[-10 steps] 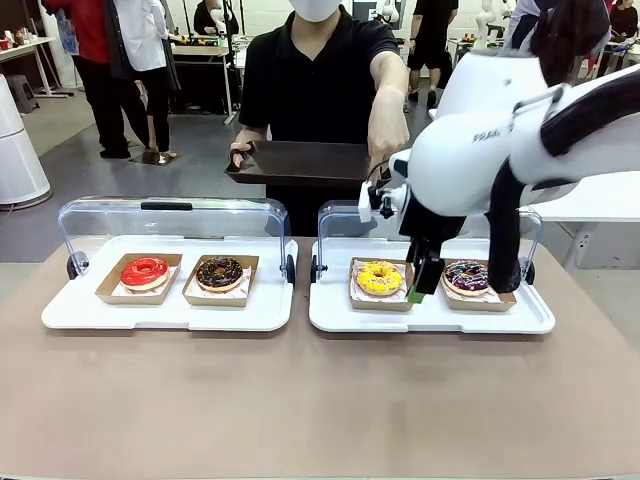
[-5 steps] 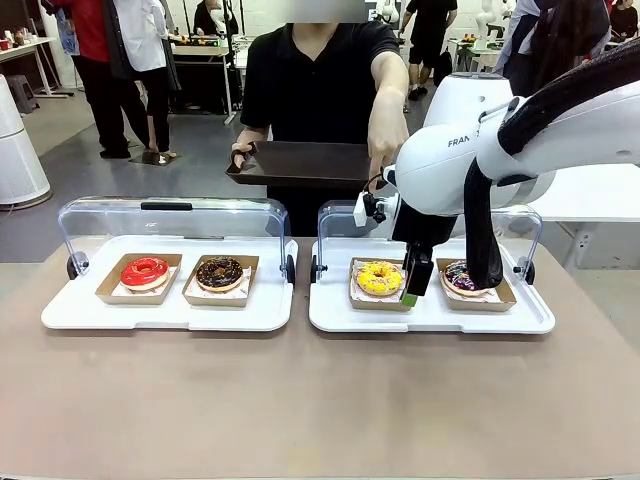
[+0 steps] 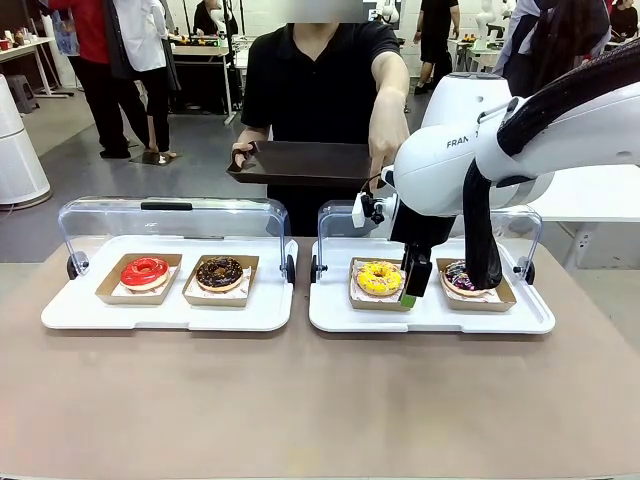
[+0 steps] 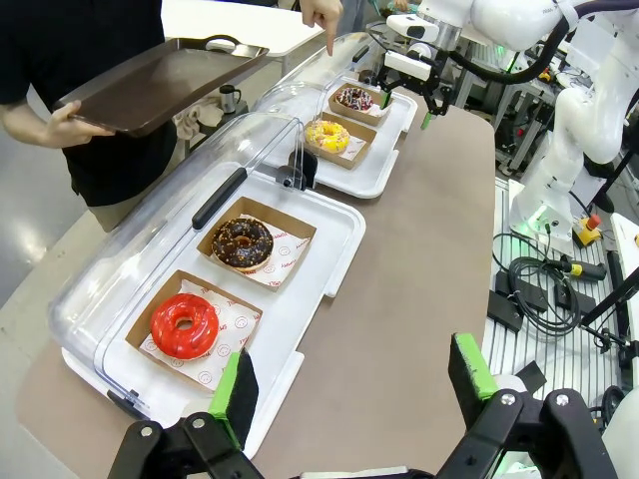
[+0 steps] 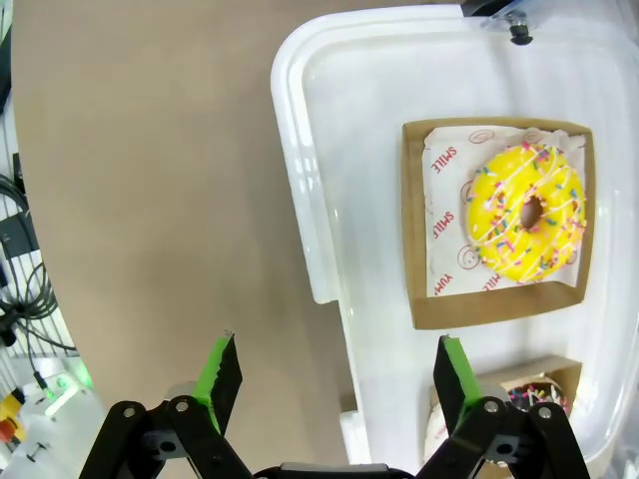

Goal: Provide the desired donut to the person.
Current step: Pick up and lift the Paper togo box containing the Donut pointed at by the person.

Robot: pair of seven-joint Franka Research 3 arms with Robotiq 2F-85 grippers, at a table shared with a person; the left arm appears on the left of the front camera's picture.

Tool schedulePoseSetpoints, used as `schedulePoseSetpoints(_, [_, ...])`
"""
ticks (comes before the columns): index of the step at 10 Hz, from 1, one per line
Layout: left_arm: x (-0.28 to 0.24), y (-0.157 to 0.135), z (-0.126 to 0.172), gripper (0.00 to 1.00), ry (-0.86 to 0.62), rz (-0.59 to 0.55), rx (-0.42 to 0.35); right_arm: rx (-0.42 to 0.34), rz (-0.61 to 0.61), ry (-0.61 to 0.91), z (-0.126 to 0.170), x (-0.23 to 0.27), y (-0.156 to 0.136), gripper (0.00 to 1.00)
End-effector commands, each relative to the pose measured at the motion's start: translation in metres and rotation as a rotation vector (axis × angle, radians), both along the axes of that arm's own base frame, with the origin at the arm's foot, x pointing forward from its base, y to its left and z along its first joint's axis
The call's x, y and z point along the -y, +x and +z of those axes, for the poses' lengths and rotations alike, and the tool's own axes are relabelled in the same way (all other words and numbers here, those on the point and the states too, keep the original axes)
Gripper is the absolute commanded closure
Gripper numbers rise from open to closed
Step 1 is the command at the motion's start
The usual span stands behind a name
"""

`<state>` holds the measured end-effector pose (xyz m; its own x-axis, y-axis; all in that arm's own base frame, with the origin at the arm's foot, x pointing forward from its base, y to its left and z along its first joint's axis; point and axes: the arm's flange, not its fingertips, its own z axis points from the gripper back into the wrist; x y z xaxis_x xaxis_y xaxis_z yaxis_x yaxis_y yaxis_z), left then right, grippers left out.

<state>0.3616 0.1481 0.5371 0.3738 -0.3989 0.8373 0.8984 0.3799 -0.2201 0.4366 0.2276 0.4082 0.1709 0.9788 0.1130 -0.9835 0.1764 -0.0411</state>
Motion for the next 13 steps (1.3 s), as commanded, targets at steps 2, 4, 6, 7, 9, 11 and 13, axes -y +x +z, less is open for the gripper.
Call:
schedulePoseSetpoints(2, [-0.001, 0.0, 0.001, 0.0, -0.013, -0.005, 0.016, 0.009, 0.094, -0.047, -0.012, -0.007, 0.002, 0.0])
schedulePoseSetpoints(4, [-0.001, 0.0, 0.001, 0.0, -0.013, -0.005, 0.016, 0.0, 0.141, -0.074, -0.021, -0.01, 0.01, 0.0])
schedulePoseSetpoints(6, [-0.001, 0.0, 0.001, 0.0, -0.013, -0.005, 0.016, -0.01, 0.156, -0.08, -0.026, -0.01, 0.018, 0.0])
schedulePoseSetpoints(7, [-0.001, 0.0, 0.001, 0.0, -0.013, -0.005, 0.016, -0.017, 0.143, -0.075, -0.03, -0.009, 0.021, 0.0])
schedulePoseSetpoints(9, [-0.001, 0.0, 0.001, 0.0, -0.013, -0.005, 0.016, -0.034, 0.122, -0.061, -0.039, -0.009, 0.029, 0.0])
schedulePoseSetpoints(11, [-0.001, 0.0, 0.001, 0.0, -0.013, -0.005, 0.016, -0.041, 0.099, -0.059, -0.046, -0.006, 0.037, 0.0])
schedulePoseSetpoints(13, [-0.001, 0.0, 0.001, 0.0, -0.013, -0.005, 0.016, -0.037, 0.092, -0.042, -0.051, -0.003, 0.044, 0.0])
